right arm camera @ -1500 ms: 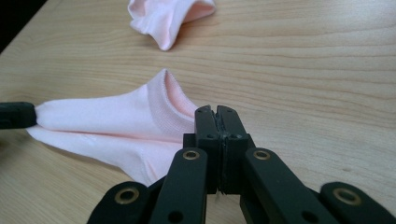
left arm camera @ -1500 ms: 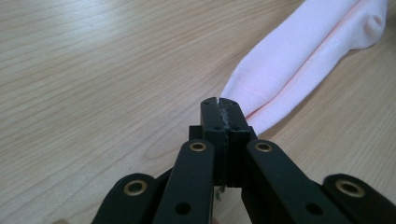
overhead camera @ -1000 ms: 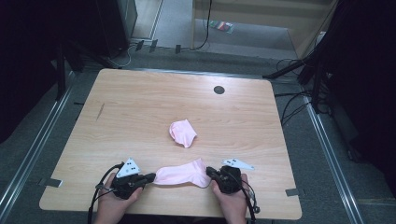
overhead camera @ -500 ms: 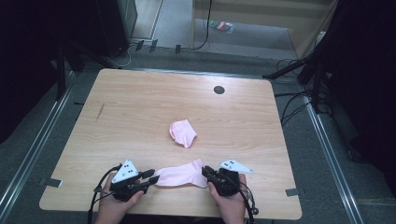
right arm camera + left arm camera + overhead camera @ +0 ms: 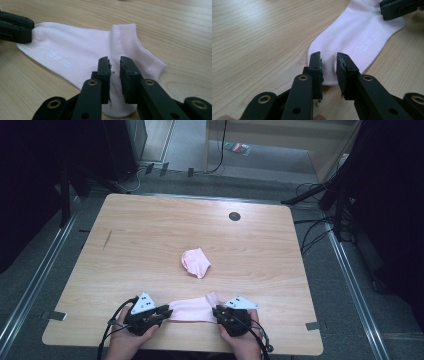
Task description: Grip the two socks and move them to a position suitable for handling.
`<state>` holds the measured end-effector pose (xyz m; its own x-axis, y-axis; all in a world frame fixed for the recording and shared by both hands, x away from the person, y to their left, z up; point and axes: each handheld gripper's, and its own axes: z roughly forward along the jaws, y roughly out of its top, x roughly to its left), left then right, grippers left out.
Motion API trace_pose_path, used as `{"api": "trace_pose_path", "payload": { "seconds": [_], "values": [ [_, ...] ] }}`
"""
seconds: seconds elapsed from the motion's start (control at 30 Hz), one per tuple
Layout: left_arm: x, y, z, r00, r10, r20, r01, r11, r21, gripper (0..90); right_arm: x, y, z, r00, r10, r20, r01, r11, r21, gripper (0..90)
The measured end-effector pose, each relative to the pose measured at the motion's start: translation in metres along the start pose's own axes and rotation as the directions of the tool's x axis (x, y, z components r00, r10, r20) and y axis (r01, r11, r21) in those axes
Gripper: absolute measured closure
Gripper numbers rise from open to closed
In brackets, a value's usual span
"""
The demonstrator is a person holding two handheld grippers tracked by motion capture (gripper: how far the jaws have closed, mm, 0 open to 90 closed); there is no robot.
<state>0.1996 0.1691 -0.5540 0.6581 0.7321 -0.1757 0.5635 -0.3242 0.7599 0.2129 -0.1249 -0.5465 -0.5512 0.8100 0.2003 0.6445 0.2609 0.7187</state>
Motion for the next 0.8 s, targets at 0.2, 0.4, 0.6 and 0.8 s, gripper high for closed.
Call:
{"api": "trace_pose_path", "payload": {
  "seconds": [0.2, 0.4, 0.6, 0.8],
  "values": [
    [0.004, -0.001, -0.007, 0.9974, -0.020, 0.069, 0.024, 0.9982, -0.054, 62.5, -0.001, 0.006, -0.004, 0.9991, 0.033, -0.026, -0.034, 0.9989, -0.033, 70.6],
    [0.021, 0.004, -0.017, 0.9958, -0.079, 0.047, 0.085, 0.9858, -0.145, 59.1, -0.003, 0.042, -0.007, 0.9995, 0.020, -0.026, -0.023, 0.9925, -0.120, 70.4],
    [0.027, 0.011, -0.015, 0.9949, -0.099, 0.022, 0.101, 0.9819, -0.161, 60.8, 0.001, 0.077, 0.010, 0.9995, -0.031, -0.006, 0.030, 0.9918, -0.125, 70.6],
    [0.032, 0.013, -0.010, 0.9952, -0.097, 0.005, 0.097, 0.9813, -0.166, 61.8, 0.007, 0.095, 0.038, 0.9973, -0.073, -0.012, 0.071, 0.9933, -0.091, 69.3]
  ]
}}
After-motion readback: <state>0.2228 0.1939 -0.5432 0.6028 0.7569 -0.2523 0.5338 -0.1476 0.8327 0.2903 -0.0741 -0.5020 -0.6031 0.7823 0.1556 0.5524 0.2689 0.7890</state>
